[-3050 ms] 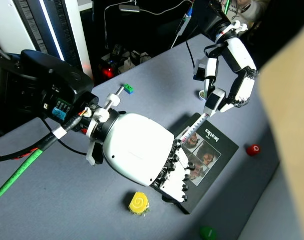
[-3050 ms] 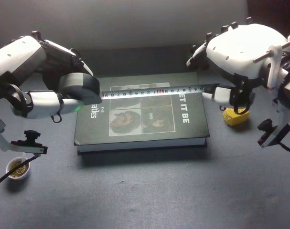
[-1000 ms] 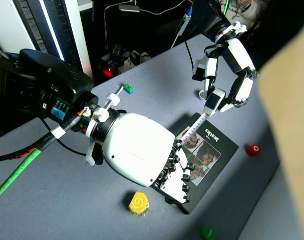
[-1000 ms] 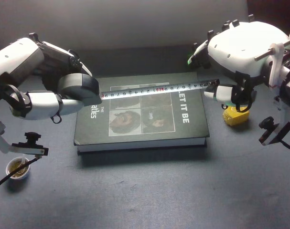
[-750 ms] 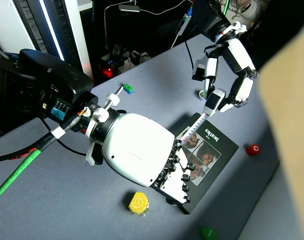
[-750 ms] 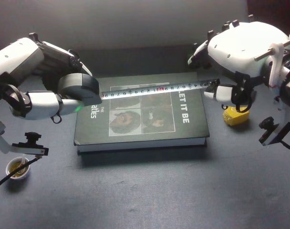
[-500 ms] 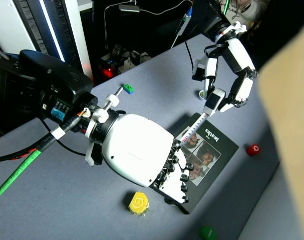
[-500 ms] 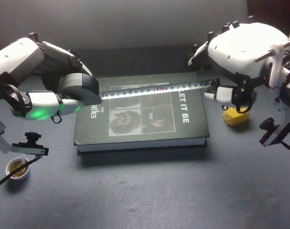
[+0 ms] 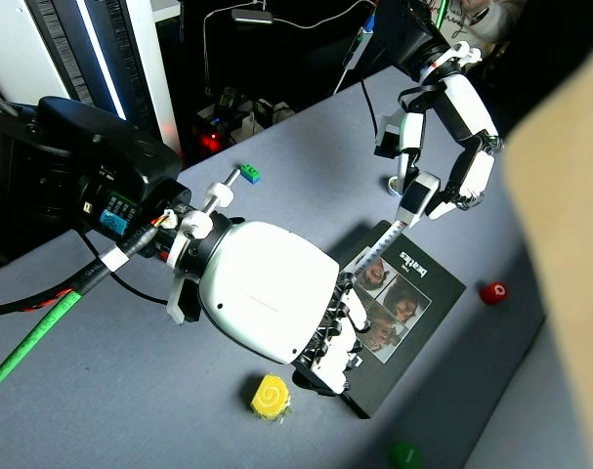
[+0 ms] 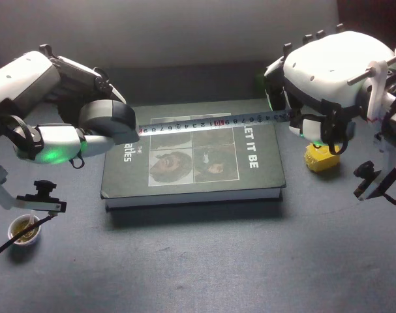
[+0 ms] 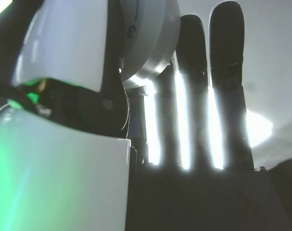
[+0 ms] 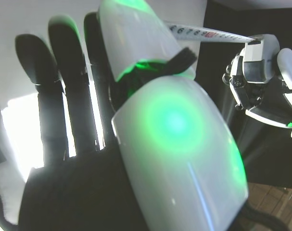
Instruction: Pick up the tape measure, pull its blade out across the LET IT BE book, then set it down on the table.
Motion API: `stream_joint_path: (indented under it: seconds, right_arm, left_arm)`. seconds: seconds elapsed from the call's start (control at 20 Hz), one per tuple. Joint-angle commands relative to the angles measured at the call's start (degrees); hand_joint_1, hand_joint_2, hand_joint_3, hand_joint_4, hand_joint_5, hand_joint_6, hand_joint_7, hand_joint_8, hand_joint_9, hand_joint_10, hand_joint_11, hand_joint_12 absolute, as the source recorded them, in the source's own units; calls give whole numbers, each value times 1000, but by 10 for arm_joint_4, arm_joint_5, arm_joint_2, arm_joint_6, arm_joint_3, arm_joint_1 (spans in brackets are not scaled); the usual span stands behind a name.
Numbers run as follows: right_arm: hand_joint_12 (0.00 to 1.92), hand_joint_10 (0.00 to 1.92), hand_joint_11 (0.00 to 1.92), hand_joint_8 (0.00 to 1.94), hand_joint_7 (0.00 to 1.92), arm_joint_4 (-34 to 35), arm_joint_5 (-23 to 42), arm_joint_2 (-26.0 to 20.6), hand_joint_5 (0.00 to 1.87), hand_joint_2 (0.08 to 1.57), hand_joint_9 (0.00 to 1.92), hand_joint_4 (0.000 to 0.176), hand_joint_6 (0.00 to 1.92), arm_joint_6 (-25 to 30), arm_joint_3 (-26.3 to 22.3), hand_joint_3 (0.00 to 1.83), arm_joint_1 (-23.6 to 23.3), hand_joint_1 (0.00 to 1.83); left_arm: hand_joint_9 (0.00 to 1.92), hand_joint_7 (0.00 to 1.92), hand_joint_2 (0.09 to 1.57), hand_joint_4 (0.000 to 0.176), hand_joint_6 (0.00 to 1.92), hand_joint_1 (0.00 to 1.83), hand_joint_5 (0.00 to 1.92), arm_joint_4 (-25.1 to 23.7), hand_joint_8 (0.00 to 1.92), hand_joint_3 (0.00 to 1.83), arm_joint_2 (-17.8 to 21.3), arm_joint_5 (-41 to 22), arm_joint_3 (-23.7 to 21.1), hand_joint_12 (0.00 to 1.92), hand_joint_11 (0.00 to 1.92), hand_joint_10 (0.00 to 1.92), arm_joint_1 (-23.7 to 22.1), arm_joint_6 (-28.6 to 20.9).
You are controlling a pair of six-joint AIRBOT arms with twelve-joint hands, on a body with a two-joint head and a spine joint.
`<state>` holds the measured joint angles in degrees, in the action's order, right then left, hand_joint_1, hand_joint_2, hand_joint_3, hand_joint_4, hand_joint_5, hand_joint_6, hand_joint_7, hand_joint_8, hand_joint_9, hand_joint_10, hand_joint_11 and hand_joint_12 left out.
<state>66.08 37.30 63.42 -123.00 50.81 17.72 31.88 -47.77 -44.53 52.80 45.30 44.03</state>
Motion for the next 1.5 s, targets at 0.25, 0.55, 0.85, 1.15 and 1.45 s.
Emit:
stream_joint_path:
  seconds: [0.25,0.55,0.85,1.15,1.45]
  right_arm:
    - [1477,1093,685,1186,943,-32,36,-5,769,1184,791,0,1202,1,-3,0,-3,1204]
    - [1491,1448,690,1151,914,-32,37,-16,748,1185,759,0,1198,4,-10,0,0,1350]
    - [1488,1095,707,1172,941,-32,38,-38,782,1181,799,0,1206,10,-15,0,9,1200]
    - [1494,1413,714,1107,932,-32,39,-66,779,1173,781,0,1171,18,-25,1,20,1347]
    - [1491,1432,721,1127,923,-33,39,-94,756,1179,777,0,1187,31,-26,1,33,1351]
  left_arm:
    - [863,1044,1100,0,682,1378,1039,-15,915,0,-1,-74,2,1082,823,1308,-6,-7]
    - [864,1043,1100,0,684,1378,1040,-15,911,0,-1,-74,1,1086,815,1311,-6,-7]
    - [864,1045,1100,0,687,1378,1036,-15,910,0,-1,-74,2,1089,814,1311,-6,-7]
    - [864,1046,1101,0,692,1378,1031,-15,911,0,-1,-74,2,1090,813,1311,-6,-7]
    - [917,1109,1076,0,538,1387,1097,-13,840,1,-1,-74,2,1080,825,1281,-6,-7]
